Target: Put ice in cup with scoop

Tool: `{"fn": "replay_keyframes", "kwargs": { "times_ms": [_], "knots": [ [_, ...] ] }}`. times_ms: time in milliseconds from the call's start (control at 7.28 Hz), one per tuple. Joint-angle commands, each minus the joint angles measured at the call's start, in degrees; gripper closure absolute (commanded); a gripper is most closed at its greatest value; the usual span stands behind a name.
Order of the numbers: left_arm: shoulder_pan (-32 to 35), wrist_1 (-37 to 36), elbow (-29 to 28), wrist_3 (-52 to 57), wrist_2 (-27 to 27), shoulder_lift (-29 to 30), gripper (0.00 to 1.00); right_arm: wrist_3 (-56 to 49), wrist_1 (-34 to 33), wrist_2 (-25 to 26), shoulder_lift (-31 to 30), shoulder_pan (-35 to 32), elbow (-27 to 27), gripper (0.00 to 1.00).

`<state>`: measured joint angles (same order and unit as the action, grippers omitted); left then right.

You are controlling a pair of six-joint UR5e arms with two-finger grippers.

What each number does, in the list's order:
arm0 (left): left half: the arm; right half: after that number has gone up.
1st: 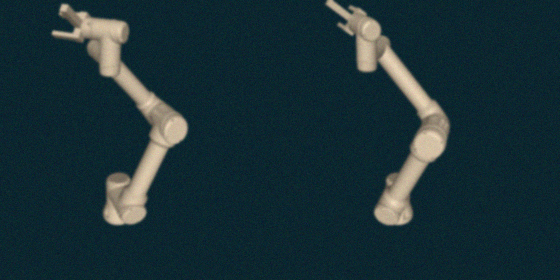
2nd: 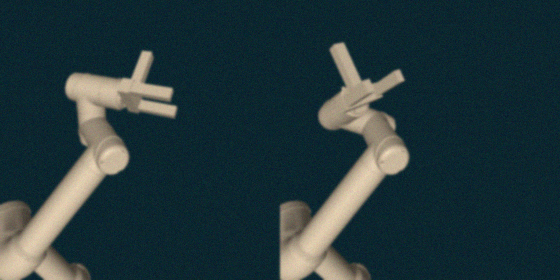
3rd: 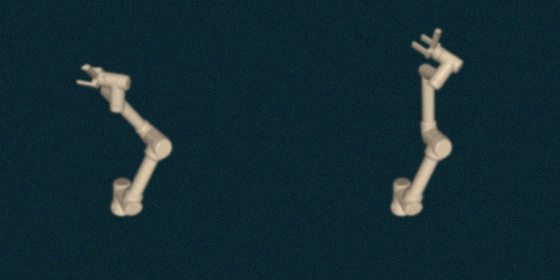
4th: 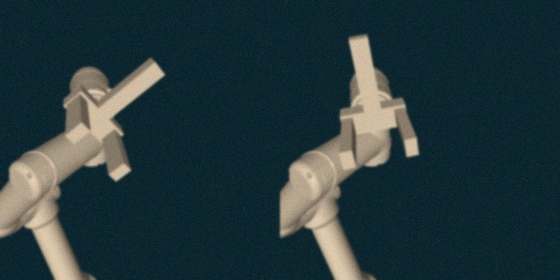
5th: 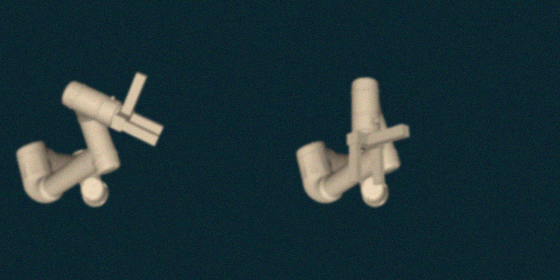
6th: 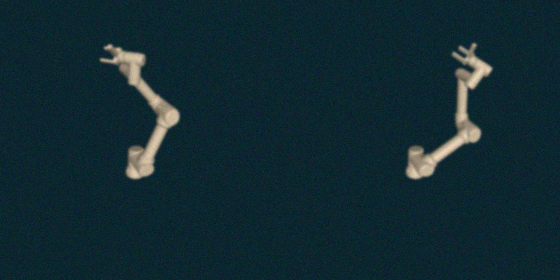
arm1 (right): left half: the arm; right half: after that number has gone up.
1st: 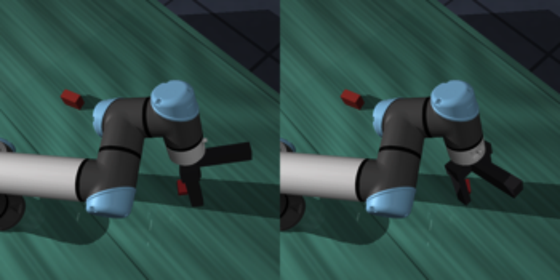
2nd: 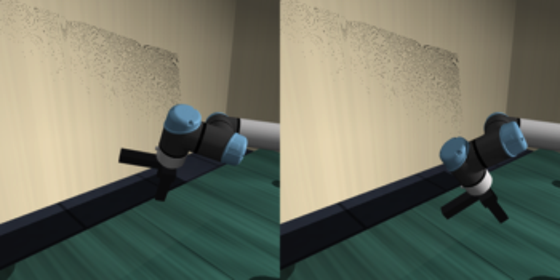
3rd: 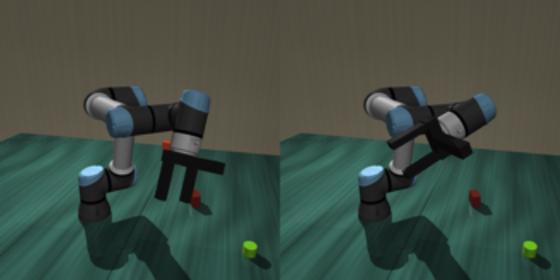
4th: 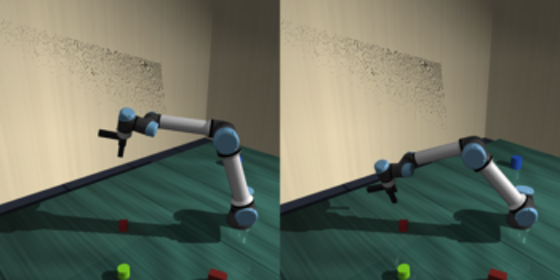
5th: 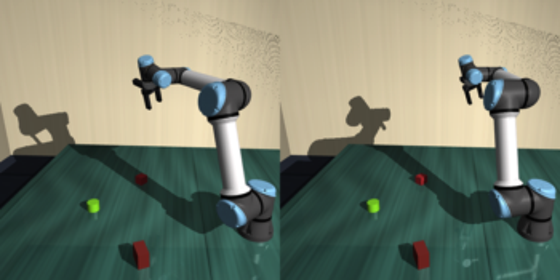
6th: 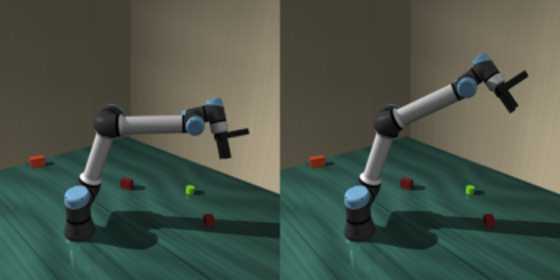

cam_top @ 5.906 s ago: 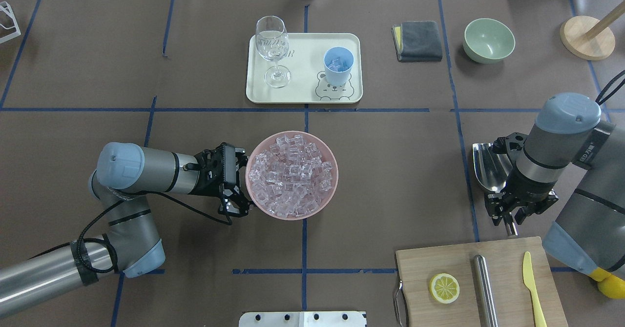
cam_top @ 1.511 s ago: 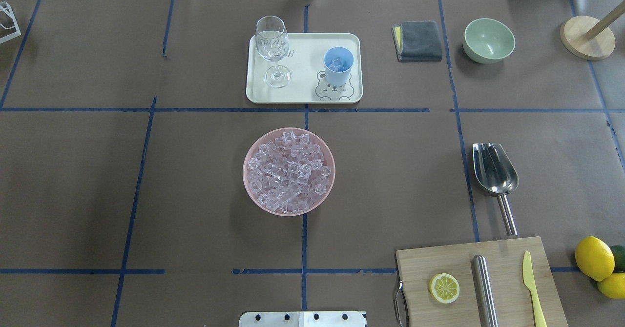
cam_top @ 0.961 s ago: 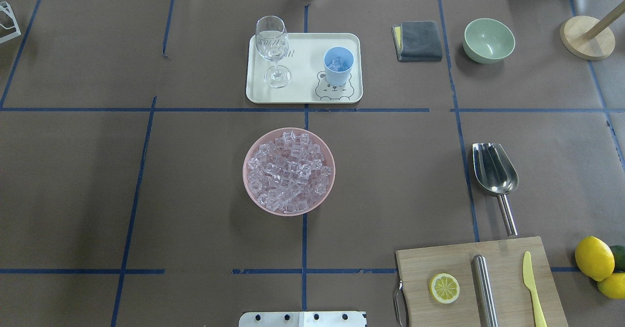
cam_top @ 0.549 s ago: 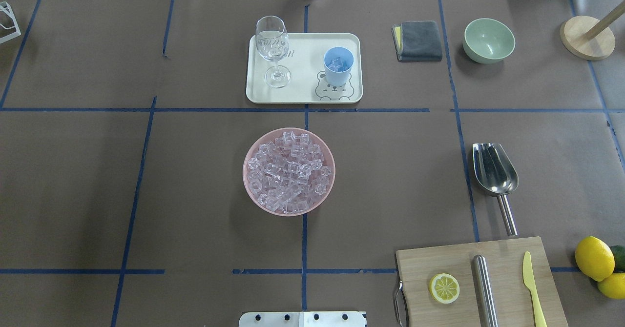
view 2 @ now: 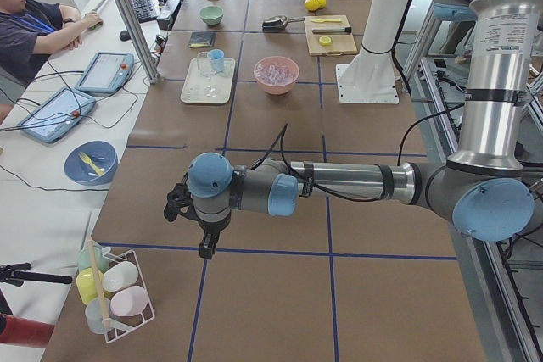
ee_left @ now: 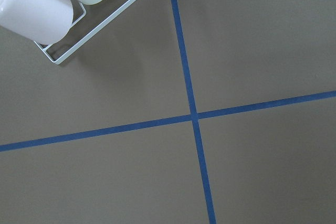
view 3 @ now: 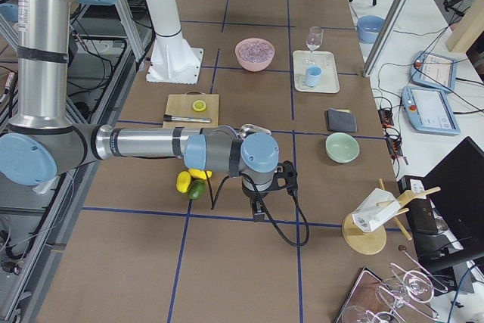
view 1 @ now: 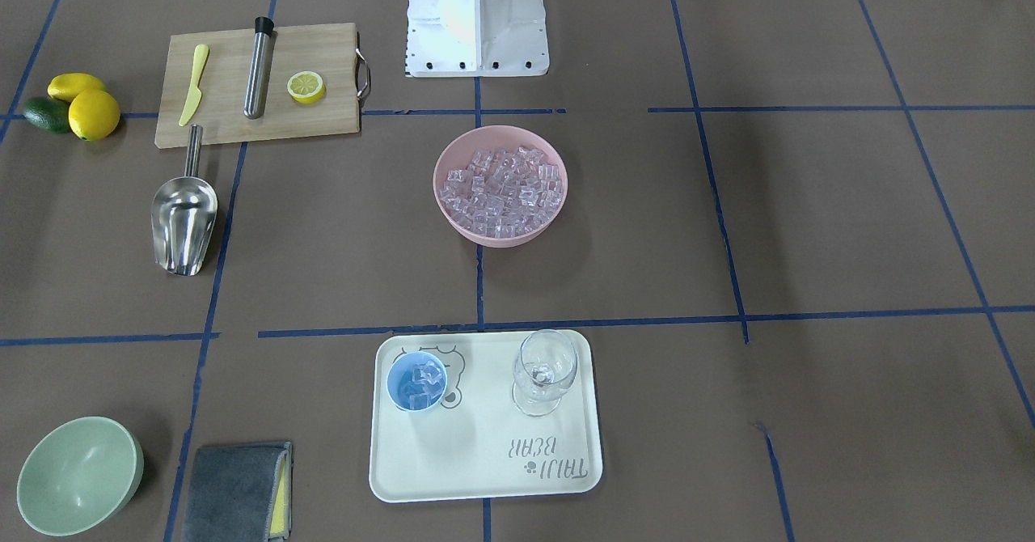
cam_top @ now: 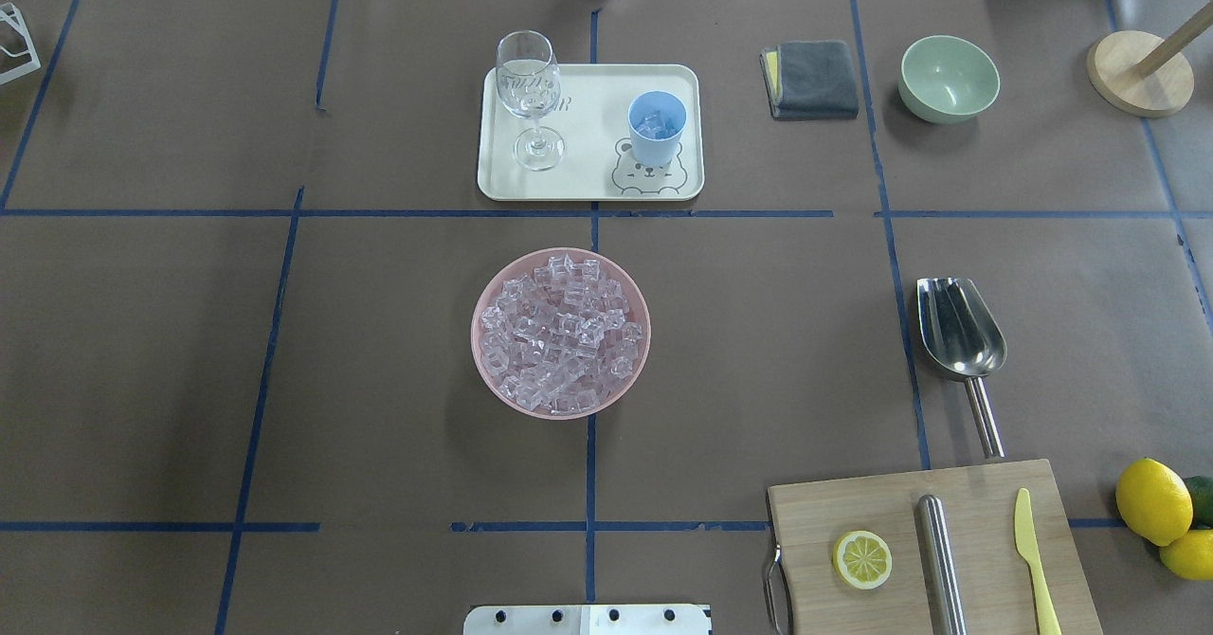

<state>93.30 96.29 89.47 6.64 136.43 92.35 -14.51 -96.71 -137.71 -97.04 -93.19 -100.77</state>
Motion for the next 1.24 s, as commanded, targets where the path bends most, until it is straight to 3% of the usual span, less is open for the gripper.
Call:
{"fn": "replay_keyframes", "kwargs": {
  "times_ms": [0, 1099],
  "knots": [
    [-0.1, 0.0, 0.3, 0.1, -0.7, 0.3, 0.00, -0.5, 0.0, 0.1, 0.0, 0.0, -0.1, 0.00],
    [-0.1, 0.0, 2.3, 0.1, -0.9, -0.2, 0.00, -0.6, 0.1, 0.1, 0.3, 0.0, 0.1, 0.00]
  ]
}}
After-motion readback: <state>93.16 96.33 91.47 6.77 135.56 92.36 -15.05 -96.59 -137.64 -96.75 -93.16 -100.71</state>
